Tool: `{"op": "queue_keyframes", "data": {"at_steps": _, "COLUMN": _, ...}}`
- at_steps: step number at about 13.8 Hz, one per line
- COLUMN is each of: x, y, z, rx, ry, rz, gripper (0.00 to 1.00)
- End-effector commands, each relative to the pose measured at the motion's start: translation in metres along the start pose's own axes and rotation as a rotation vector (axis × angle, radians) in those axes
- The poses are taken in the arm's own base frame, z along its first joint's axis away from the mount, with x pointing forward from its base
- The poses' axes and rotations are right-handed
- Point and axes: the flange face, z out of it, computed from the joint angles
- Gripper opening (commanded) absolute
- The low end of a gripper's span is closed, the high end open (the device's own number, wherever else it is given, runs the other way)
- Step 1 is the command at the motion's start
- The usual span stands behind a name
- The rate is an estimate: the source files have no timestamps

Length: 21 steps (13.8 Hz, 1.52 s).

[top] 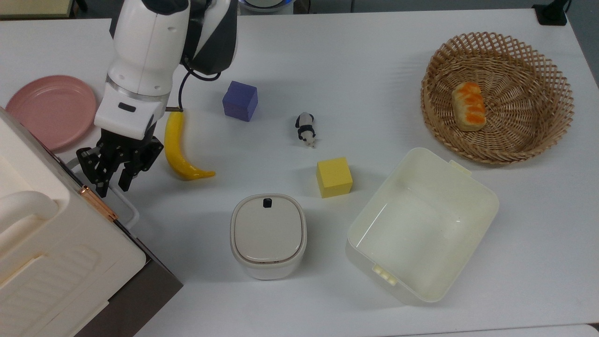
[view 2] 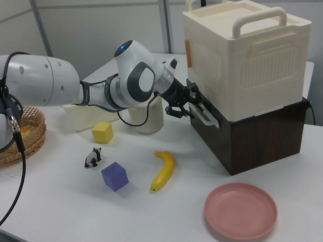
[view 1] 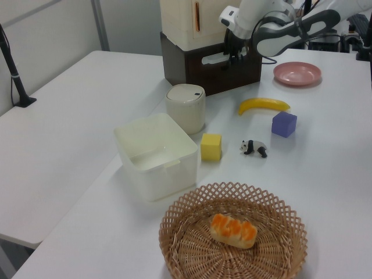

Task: Open the drawer
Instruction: 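Close the gripper on the white drawer handle, then pull the drawer handle outward from the wooden cabinet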

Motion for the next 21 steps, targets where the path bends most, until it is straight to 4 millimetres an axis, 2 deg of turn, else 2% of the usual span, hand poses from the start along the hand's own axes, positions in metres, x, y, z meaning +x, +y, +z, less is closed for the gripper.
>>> {"op": "queue_keyframes", "data": {"at_steps": 1, "x": -0.003, "y": 0.002, "z": 0.005, "rx": -0.049, "ry": 0.003, "rz": -0.062, "gripper": 0.37}}
{"op": "queue_keyframes", "data": {"at_steps": 3, "x": -0.007, "y": -0.002, "z": 0.007, "rx": -0.042, "ry": 0.003, "rz": -0.064, "gripper": 0.31}}
{"op": "queue_keyframes", "data": {"at_steps": 8, "x": -0.014, "y": -0.01, "z": 0.008, "rx": -0.028, "ry": 0.001, "rz": -0.065, "gripper": 0.28}}
{"op": "queue_keyframes", "data": {"at_steps": 14, "x": -0.027, "y": -0.021, "z": -0.013, "rx": 0.001, "ry": 0.005, "rz": -0.055, "gripper": 0.22}}
{"op": "queue_keyframes", "data": {"at_steps": 16, "x": -0.029, "y": -0.021, "z": -0.017, "rx": 0.003, "ry": 0.007, "rz": -0.052, "gripper": 0.21}}
{"op": "queue_keyframes", "data": {"at_steps": 18, "x": -0.039, "y": -0.027, "z": -0.026, "rx": 0.019, "ry": 0.007, "rz": -0.052, "gripper": 0.2}}
{"op": "queue_keyframes", "data": {"at_steps": 21, "x": -0.044, "y": -0.035, "z": -0.03, "rx": 0.033, "ry": 0.007, "rz": -0.053, "gripper": 0.19}}
